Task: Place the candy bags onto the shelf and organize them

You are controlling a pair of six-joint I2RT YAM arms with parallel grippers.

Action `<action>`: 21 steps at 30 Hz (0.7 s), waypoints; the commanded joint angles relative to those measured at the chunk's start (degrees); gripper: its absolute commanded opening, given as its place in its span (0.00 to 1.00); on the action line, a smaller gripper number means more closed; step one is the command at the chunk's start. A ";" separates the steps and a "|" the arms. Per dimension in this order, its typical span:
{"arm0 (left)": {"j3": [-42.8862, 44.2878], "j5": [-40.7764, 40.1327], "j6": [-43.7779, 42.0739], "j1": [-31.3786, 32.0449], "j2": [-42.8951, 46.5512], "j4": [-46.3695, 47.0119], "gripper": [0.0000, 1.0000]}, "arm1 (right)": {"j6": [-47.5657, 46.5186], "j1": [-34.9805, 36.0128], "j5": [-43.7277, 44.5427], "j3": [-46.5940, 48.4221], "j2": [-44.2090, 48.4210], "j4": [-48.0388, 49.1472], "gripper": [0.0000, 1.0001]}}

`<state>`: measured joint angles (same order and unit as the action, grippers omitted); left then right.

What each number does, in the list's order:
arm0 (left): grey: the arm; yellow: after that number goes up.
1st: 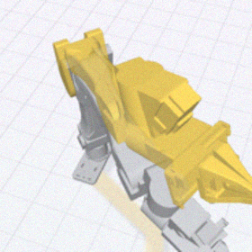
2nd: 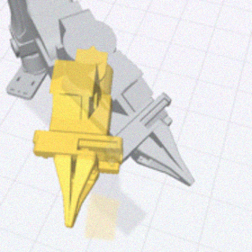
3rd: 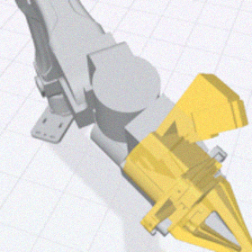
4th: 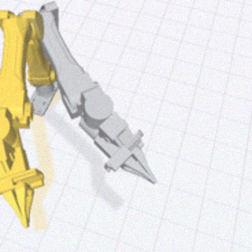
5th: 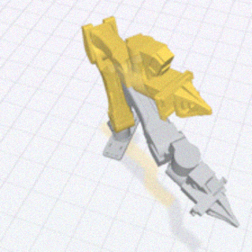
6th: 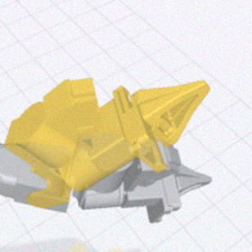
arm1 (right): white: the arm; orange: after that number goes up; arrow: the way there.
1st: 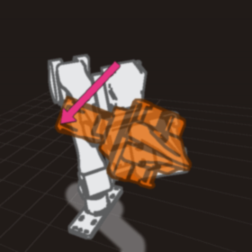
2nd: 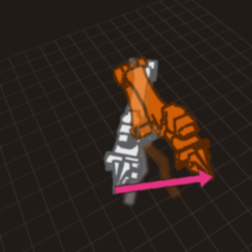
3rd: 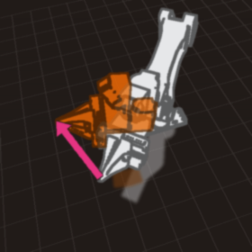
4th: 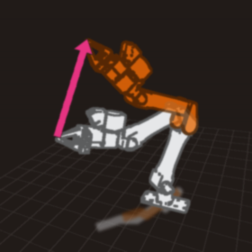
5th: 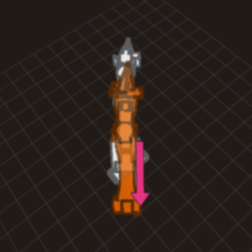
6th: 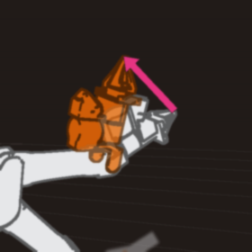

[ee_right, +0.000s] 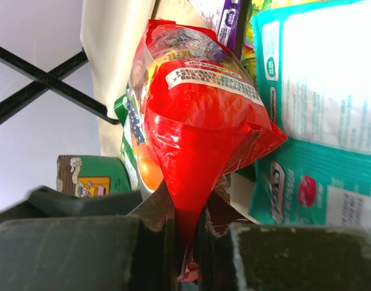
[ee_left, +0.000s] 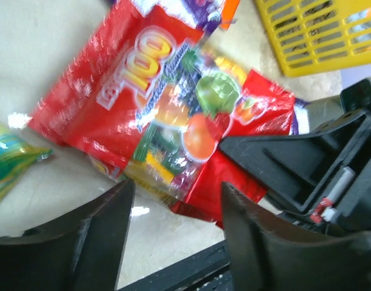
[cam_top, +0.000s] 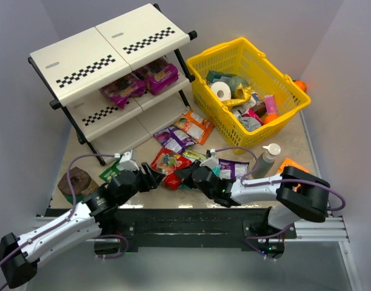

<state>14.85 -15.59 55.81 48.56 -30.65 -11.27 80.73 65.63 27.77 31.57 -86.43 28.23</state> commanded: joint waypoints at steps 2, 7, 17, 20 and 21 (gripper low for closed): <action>14.40 -6.72 -3.25 0.05 0.86 -13.84 0.73 | -4.77 -0.15 6.86 0.86 8.10 -3.25 0.00; 26.79 -13.83 -6.15 0.05 1.82 -28.44 0.78 | -9.70 -0.23 6.42 5.24 14.00 -7.83 0.00; 35.50 -22.81 -14.93 0.05 12.36 -33.12 0.81 | -23.06 -0.23 -1.92 19.39 19.29 -11.53 0.00; 38.49 -24.74 -18.19 0.05 14.83 -32.94 0.81 | -25.62 -0.23 -3.86 23.96 18.32 -11.09 0.00; 40.24 -25.62 -18.98 0.05 15.27 -32.94 0.81 | -26.06 -0.23 -4.73 25.11 17.80 -10.48 0.00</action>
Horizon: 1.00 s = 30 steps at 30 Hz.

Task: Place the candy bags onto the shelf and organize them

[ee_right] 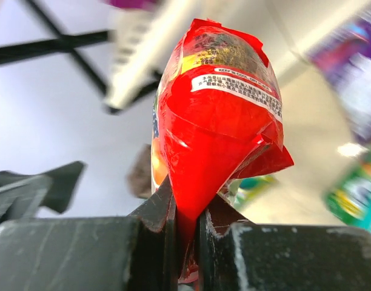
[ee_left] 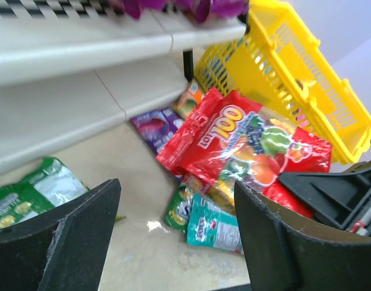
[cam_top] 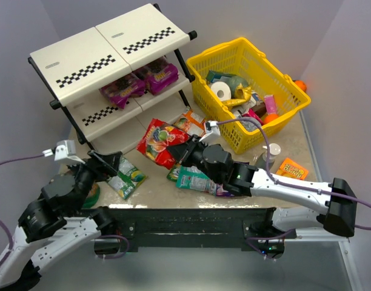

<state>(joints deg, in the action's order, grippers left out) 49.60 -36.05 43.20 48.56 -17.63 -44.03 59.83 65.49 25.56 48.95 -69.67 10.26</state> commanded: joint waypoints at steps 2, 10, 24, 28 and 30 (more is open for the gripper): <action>7.43 -8.74 -7.86 0.05 2.60 -0.53 0.81 | -7.18 -0.10 -4.11 11.68 -1.25 9.15 0.00; 22.90 -26.08 -5.75 0.31 -7.05 -11.43 0.81 | -9.56 -0.10 -11.23 28.91 -15.31 13.55 0.00; 21.41 -30.13 -14.46 1.81 -4.17 -0.88 0.81 | -12.72 -0.10 -13.79 51.05 -34.12 20.33 0.00; 21.67 -30.39 -16.04 1.81 -3.12 0.26 0.81 | -13.51 -0.02 -12.13 52.91 -35.71 20.59 0.00; 21.59 -30.66 -16.74 1.89 -2.85 1.40 0.80 | -14.04 -0.10 -10.89 54.49 -36.76 20.76 0.00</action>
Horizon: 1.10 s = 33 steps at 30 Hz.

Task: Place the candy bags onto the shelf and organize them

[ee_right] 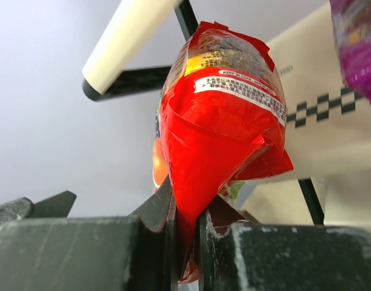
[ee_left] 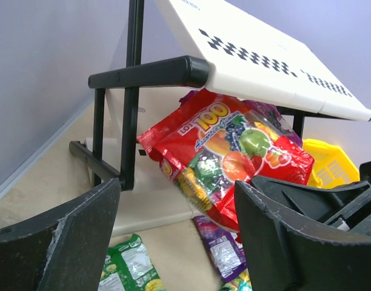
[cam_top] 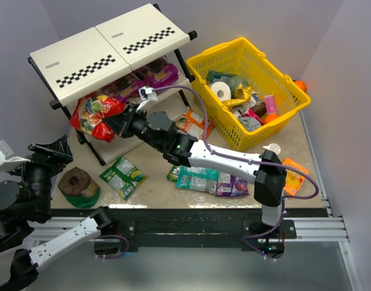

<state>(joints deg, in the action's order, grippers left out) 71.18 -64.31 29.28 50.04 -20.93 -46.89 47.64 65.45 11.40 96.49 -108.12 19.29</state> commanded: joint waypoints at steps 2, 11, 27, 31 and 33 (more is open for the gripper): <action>-0.07 -2.22 -3.79 0.49 0.62 5.40 0.81 | -2.20 -0.06 4.24 8.45 -0.59 12.35 0.00; -0.86 -2.92 -4.75 0.50 0.45 8.04 0.81 | -0.18 0.11 11.27 19.78 -10.79 16.57 0.00; -3.50 -4.15 -4.84 0.50 1.68 9.01 0.81 | 20.02 1.35 24.11 35.52 -25.92 2.43 0.00; -4.03 -4.85 -4.84 0.58 1.59 9.28 0.81 | 23.81 1.52 22.36 35.79 -27.58 -0.21 0.00; -4.12 -4.86 -4.84 0.58 1.42 9.19 0.81 | 25.74 1.43 22.18 35.96 -28.29 -1.35 0.00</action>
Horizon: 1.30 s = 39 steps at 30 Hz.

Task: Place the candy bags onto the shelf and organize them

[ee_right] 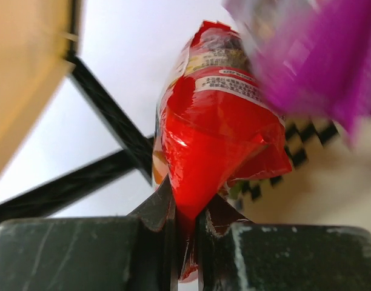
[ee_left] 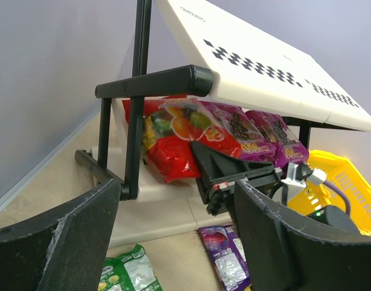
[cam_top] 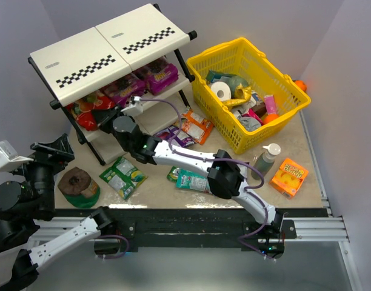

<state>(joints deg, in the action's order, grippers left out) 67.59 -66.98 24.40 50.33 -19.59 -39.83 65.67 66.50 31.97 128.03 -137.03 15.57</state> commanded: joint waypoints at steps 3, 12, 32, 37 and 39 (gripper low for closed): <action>-0.88 -2.37 0.47 0.39 0.34 1.95 0.81 | 10.95 0.56 1.78 4.25 0.01 0.26 0.00; -1.76 -3.16 1.00 0.48 1.40 1.60 0.81 | 15.37 0.82 2.31 6.18 -2.45 -2.12 0.19; -2.38 -3.59 2.66 0.83 2.10 -0.07 0.82 | 7.63 1.70 -1.55 -17.98 11.96 6.57 0.56; -2.91 -3.77 3.19 1.00 2.28 -0.33 0.82 | 7.81 1.62 -2.43 -16.94 10.21 6.40 0.31; -2.91 -3.95 3.46 1.00 2.28 -0.77 0.82 | 7.90 1.70 -2.79 -15.71 9.24 6.05 0.25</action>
<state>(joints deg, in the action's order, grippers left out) 65.01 -69.08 26.02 50.81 -17.78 -40.42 73.91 67.96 29.32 110.10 -127.70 19.62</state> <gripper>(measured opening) 0.816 0.298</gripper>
